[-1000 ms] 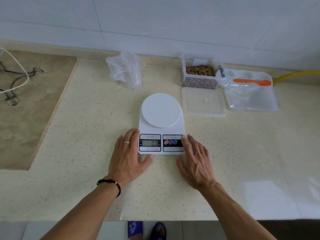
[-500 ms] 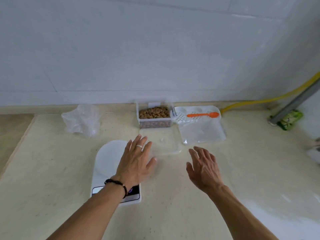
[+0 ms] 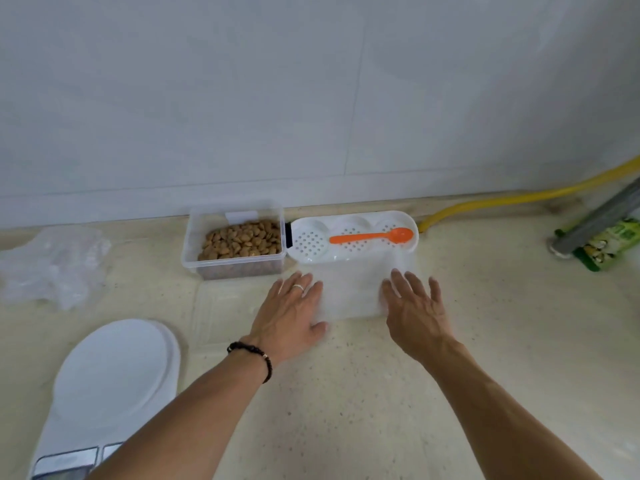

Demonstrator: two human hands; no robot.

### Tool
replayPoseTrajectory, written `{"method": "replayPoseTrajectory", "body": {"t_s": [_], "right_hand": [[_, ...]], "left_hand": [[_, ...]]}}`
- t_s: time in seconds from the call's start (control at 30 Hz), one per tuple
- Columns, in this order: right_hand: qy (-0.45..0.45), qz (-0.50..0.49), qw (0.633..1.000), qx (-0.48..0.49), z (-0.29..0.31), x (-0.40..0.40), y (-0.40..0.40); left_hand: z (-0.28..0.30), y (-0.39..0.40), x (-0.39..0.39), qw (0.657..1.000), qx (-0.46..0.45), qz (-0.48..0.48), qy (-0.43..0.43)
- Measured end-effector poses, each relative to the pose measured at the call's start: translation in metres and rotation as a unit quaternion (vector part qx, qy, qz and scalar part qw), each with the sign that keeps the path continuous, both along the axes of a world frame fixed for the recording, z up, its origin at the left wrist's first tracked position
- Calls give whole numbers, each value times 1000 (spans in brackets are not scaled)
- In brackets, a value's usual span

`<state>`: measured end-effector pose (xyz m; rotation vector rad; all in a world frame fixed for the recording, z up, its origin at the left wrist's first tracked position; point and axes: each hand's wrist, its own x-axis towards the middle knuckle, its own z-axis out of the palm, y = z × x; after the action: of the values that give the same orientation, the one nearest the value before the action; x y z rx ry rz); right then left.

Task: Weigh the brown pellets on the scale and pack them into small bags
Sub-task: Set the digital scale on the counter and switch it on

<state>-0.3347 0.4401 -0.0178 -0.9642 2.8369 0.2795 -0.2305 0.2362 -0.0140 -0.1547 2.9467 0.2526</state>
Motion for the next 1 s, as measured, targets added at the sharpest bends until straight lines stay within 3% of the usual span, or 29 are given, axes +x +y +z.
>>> {"method": "replayPoseTrajectory", "body": {"t_s": [0.27, 0.37, 0.5, 0.7, 0.87, 1.0], "right_hand": [[34, 47, 993, -100, 6, 10, 17], [65, 49, 992, -95, 17, 27, 20], [121, 43, 979, -159, 44, 58, 10], [122, 71, 959, -247, 65, 134, -45], [108, 141, 944, -278, 60, 197, -122], [95, 171, 948, -252, 47, 229, -172]], "left_hand": [[1, 0, 14, 999, 16, -9, 48], [6, -1, 27, 997, 28, -13, 71], [27, -11, 56, 991, 36, -28, 123], [53, -73, 152, 982, -45, -12, 183], [59, -142, 233, 979, -102, 43, 172], [49, -183, 277, 986, -101, 90, 99]]}}
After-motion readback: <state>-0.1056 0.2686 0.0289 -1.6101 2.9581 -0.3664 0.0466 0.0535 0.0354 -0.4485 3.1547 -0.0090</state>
